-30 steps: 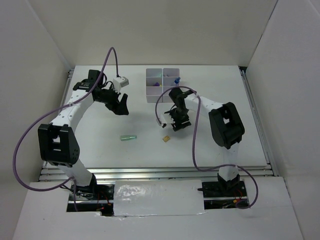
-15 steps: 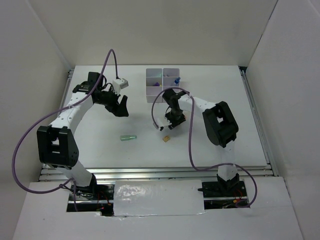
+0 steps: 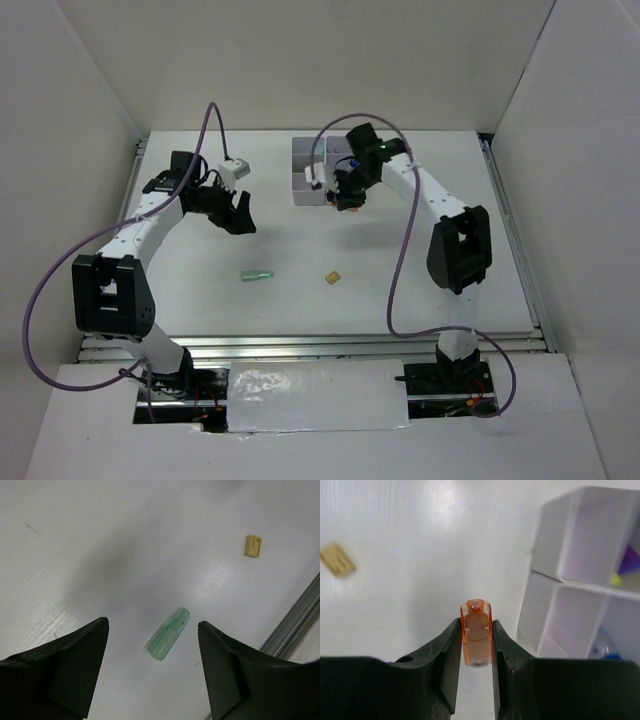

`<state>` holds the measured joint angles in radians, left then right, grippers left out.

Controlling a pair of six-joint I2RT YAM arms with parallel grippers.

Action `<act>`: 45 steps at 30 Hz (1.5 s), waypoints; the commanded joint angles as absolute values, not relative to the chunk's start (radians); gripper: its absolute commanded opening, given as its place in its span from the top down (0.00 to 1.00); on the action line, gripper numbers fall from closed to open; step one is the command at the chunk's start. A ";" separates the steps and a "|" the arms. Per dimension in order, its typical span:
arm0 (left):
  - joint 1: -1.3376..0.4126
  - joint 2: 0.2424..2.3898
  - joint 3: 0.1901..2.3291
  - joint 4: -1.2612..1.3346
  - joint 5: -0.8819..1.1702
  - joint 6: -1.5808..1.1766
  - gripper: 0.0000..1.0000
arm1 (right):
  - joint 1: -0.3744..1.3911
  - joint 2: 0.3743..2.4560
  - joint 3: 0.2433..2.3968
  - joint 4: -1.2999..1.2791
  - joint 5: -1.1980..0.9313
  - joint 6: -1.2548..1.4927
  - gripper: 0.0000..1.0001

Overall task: Sort the stationery into containers
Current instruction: Pick up the stationery from the center of the board, then place the stationery in the storage box.

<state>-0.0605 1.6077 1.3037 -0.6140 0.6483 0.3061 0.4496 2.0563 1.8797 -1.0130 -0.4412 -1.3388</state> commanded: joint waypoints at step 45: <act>0.032 1.414 1.075 -0.477 0.442 0.336 0.01 | 0.422 1.968 1.266 0.627 0.092 0.058 1.00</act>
